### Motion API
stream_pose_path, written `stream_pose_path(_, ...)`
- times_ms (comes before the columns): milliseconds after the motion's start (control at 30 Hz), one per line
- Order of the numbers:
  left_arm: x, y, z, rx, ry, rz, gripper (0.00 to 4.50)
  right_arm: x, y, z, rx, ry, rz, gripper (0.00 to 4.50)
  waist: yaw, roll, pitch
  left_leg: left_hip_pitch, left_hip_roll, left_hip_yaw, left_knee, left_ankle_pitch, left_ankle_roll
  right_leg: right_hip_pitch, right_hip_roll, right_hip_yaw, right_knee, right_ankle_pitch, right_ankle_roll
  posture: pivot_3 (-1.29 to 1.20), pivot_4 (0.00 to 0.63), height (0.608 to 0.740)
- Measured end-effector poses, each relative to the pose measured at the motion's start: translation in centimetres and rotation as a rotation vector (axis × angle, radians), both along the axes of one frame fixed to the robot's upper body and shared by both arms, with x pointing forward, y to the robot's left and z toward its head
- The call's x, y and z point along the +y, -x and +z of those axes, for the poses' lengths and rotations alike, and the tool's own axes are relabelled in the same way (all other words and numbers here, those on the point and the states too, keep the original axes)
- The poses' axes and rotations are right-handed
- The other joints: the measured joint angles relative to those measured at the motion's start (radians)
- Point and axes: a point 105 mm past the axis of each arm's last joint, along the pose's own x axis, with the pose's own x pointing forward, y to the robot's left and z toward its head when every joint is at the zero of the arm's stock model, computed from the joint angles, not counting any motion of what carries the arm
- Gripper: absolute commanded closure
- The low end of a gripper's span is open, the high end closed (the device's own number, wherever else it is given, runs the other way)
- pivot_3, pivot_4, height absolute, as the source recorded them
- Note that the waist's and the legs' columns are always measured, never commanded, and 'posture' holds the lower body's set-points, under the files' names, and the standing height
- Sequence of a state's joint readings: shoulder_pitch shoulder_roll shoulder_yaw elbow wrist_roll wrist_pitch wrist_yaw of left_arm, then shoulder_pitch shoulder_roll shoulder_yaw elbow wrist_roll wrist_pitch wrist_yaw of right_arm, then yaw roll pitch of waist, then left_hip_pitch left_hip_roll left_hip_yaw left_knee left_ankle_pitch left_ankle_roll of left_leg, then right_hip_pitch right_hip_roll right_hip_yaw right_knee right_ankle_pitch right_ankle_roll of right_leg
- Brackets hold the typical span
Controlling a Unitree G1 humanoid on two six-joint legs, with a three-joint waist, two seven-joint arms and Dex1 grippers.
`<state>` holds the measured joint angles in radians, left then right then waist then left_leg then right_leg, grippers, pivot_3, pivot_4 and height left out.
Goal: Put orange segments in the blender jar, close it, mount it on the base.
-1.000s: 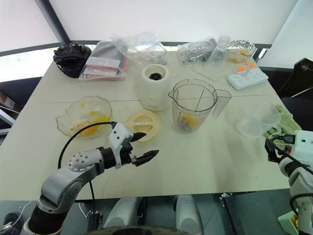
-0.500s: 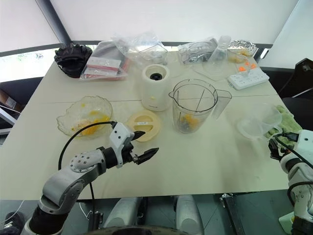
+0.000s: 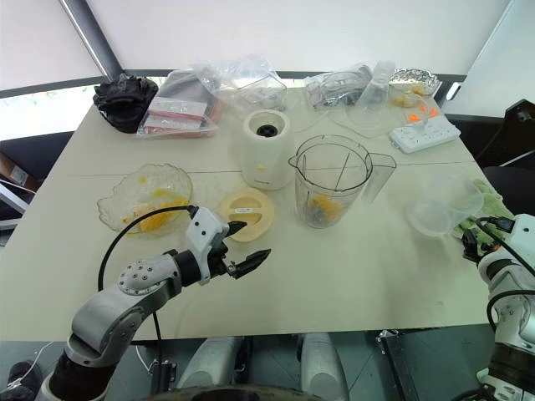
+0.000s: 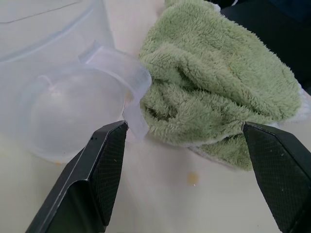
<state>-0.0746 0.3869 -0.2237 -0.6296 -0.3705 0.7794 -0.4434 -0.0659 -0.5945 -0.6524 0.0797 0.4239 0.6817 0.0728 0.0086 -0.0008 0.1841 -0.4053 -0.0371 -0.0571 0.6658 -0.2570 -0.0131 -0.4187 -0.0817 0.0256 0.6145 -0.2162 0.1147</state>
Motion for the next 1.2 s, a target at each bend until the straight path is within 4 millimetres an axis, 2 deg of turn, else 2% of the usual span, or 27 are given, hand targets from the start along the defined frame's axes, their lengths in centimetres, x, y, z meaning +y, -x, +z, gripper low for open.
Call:
stream_pose_path(700, 0.2, -0.2, 0.0, -0.007, -0.01, 0.02, 0.06, -0.8, -1.6, 0.8, -0.057, 0.004, -0.018, 0.63, -0.004, 0.0, 0.0, 0.0, 0.0, 0.0, 0.0, 0.0, 0.0, 0.0, 0.0, 0.0, 0.0, 0.0, 0.0, 0.0, 0.15, 0.74)
stream_pose_path(1200, 0.4, -0.3, 0.0, -0.013, -0.019, 0.036, 0.06, -1.4, -2.4, 0.3, -0.068, 0.007, -0.041, 0.63, -0.005, 0.0, 0.0, 0.0, 0.0, 0.001, 0.0, 0.0, 0.0, 0.0, 0.0, 0.0, 0.0, 0.0, 0.0, 0.0, 0.15, 0.74)
